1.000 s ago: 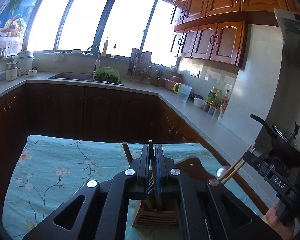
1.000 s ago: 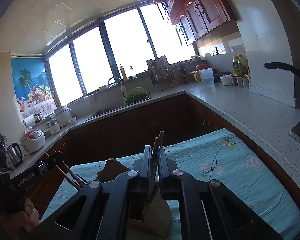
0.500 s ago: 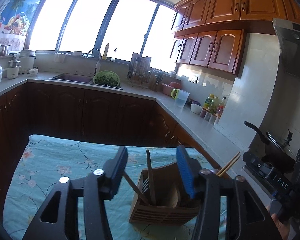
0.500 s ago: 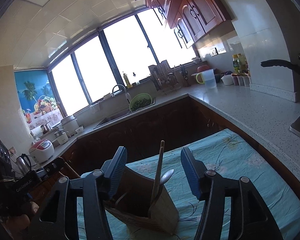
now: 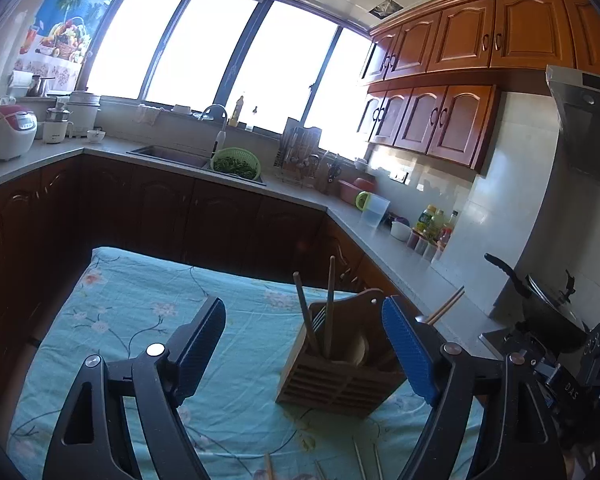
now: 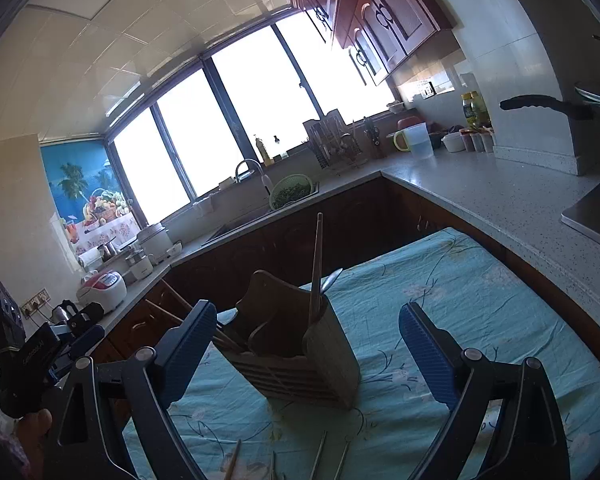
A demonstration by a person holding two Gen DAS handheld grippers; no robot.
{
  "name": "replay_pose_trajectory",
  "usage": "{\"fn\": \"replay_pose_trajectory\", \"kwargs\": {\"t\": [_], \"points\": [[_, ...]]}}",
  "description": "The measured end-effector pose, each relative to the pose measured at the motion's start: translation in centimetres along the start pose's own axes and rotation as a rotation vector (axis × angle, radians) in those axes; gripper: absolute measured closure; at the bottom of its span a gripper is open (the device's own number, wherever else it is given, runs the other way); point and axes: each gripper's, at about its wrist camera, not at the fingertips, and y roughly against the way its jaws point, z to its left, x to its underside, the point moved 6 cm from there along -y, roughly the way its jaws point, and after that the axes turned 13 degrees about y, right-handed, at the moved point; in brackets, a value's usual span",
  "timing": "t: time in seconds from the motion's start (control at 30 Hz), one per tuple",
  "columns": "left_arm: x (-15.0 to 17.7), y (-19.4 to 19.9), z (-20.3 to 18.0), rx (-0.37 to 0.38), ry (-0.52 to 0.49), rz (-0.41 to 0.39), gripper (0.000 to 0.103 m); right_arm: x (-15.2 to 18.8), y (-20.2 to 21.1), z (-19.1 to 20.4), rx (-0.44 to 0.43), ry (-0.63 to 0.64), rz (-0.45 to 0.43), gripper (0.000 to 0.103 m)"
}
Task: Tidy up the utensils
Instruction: 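Move both open tools back down to the chopsticks on the tablecloth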
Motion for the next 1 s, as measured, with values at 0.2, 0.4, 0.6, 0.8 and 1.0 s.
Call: {"fn": "replay_pose_trajectory", "kwargs": {"t": [0.2, 0.4, 0.6, 0.8, 1.0], "points": [[3.4, 2.3, 2.2, -0.054, 0.044, 0.085, 0.022, 3.7, 1.8, 0.7, -0.003, 0.000, 0.081, 0.009], [6.0, 4.6, 3.8, -0.093, 0.082, 0.154, 0.022, 6.8, 3.6, 0.9, 0.015, 0.010, 0.125, 0.009], [7.4, 6.5, 4.6, -0.144, 0.075, 0.165, 0.022, 9.5, 4.9, 1.7, 0.027, 0.017, 0.145, 0.009], [9.7, 7.0, 5.8, -0.187, 0.077, 0.216, 0.022, 12.1, 4.8, 2.1, 0.030, 0.029, 0.200, 0.009], [10.6, 6.4, 5.7, -0.226, 0.041, 0.259, 0.022, 13.5, 4.2, 2.3, 0.027, 0.035, 0.238, 0.009]]}}
